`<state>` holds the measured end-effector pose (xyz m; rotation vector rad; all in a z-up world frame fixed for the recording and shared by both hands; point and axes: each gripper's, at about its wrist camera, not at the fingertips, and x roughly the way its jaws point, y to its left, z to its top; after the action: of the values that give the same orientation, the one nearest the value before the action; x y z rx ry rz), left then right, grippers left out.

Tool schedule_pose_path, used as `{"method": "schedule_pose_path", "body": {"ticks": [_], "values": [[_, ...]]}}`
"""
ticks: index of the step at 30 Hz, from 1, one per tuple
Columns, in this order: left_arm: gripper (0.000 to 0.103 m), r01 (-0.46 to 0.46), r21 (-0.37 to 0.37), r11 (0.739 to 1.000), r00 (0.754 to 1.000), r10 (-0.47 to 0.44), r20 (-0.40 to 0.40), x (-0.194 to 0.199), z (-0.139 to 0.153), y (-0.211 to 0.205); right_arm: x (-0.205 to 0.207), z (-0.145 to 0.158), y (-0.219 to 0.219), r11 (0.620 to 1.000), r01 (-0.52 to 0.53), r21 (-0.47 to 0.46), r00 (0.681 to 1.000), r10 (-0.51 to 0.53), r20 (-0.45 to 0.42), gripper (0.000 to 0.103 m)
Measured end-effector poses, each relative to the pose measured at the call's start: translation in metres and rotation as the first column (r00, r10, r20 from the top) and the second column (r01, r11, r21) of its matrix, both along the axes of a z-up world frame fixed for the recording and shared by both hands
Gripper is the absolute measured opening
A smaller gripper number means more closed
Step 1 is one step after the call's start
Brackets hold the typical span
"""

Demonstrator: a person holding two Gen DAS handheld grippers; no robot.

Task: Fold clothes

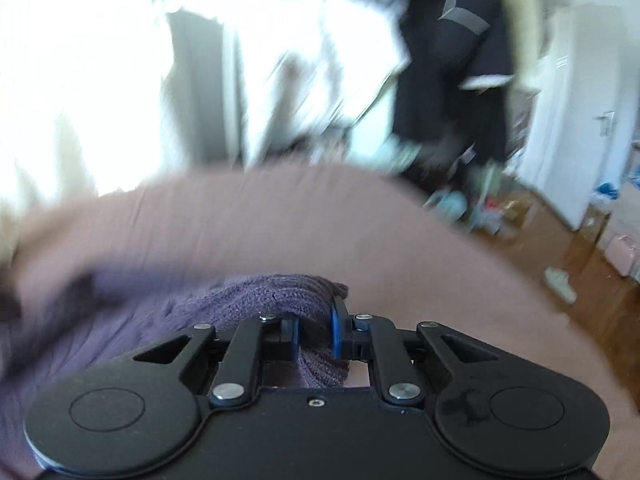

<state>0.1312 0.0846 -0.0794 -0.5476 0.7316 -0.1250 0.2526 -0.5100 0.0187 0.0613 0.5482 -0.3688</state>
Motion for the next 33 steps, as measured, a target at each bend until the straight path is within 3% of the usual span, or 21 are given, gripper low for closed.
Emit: {"method": "schedule_pose_path", "body": {"ticks": [3,5,8,10,12,13,15,16,19,21,22,24,27,31,33], "values": [[0.006,0.117,-0.073,0.990,0.993,-0.119,-0.014,-0.013,0.004,-0.017,-0.035,0.025,-0.020,0.993,0.096,-0.076,0.993,-0.090,0.072,0.015],[0.006,0.185,-0.084,0.979,0.981,-0.189,-0.042,-0.021,0.001,-0.033,-0.060,0.017,-0.031,0.983,0.143,-0.113,0.989,-0.138,0.053,0.015],[0.008,0.220,-0.047,0.974,0.970,-0.223,-0.096,-0.021,-0.013,-0.046,-0.074,-0.028,-0.047,0.965,0.185,-0.185,0.967,-0.212,-0.139,0.020],[0.010,0.238,-0.019,0.971,0.962,-0.238,-0.132,-0.020,-0.022,-0.053,-0.075,-0.069,-0.060,0.965,0.190,-0.179,0.913,-0.241,-0.330,0.028],[0.015,0.256,0.007,0.967,0.953,-0.251,-0.169,-0.020,-0.031,-0.061,-0.083,-0.088,-0.052,0.979,0.155,-0.131,0.888,-0.196,-0.416,0.028],[0.019,0.266,0.021,0.964,0.948,-0.258,-0.188,-0.019,-0.036,-0.065,-0.088,-0.094,-0.044,0.985,0.125,-0.115,0.882,-0.163,-0.443,0.034],[0.023,0.257,0.014,0.966,0.950,-0.250,-0.186,-0.023,-0.035,-0.063,-0.104,-0.090,-0.008,0.990,-0.016,-0.140,0.906,-0.045,-0.421,0.049],[0.026,0.249,0.008,0.968,0.953,-0.244,-0.180,-0.025,-0.034,-0.062,-0.112,-0.088,0.010,0.984,-0.084,-0.154,0.911,0.014,-0.412,0.062],[0.027,0.237,0.025,0.971,0.962,-0.231,-0.147,-0.028,-0.032,-0.060,-0.124,-0.076,0.060,0.952,-0.277,-0.130,0.897,0.207,-0.390,0.065],[0.019,0.236,0.042,0.971,0.966,-0.229,-0.123,-0.027,-0.036,-0.057,-0.128,-0.068,0.092,0.909,-0.416,-0.033,0.855,0.378,-0.356,0.065],[0.010,0.238,0.056,0.970,0.967,-0.231,-0.109,-0.027,-0.035,-0.057,-0.131,-0.066,0.109,0.871,-0.490,0.030,0.818,0.471,-0.330,0.065],[0.010,0.245,0.089,0.965,0.968,-0.239,-0.076,-0.029,-0.032,-0.059,-0.133,-0.065,0.140,0.776,-0.614,0.141,0.731,0.627,-0.269,0.067],[0.010,0.235,0.081,0.969,0.972,-0.235,-0.017,-0.029,-0.029,-0.056,-0.131,-0.071,0.172,0.665,-0.689,0.289,0.625,0.747,-0.228,0.086],[0.010,0.199,0.102,0.975,0.977,-0.206,0.060,-0.029,-0.023,-0.053,-0.146,-0.091,0.214,0.616,-0.726,0.306,0.540,0.786,-0.300,0.087],[0.010,0.169,0.163,0.972,0.977,-0.187,0.100,-0.031,-0.017,-0.054,-0.154,-0.102,0.232,0.619,-0.754,0.220,0.546,0.777,-0.313,0.086]]}}
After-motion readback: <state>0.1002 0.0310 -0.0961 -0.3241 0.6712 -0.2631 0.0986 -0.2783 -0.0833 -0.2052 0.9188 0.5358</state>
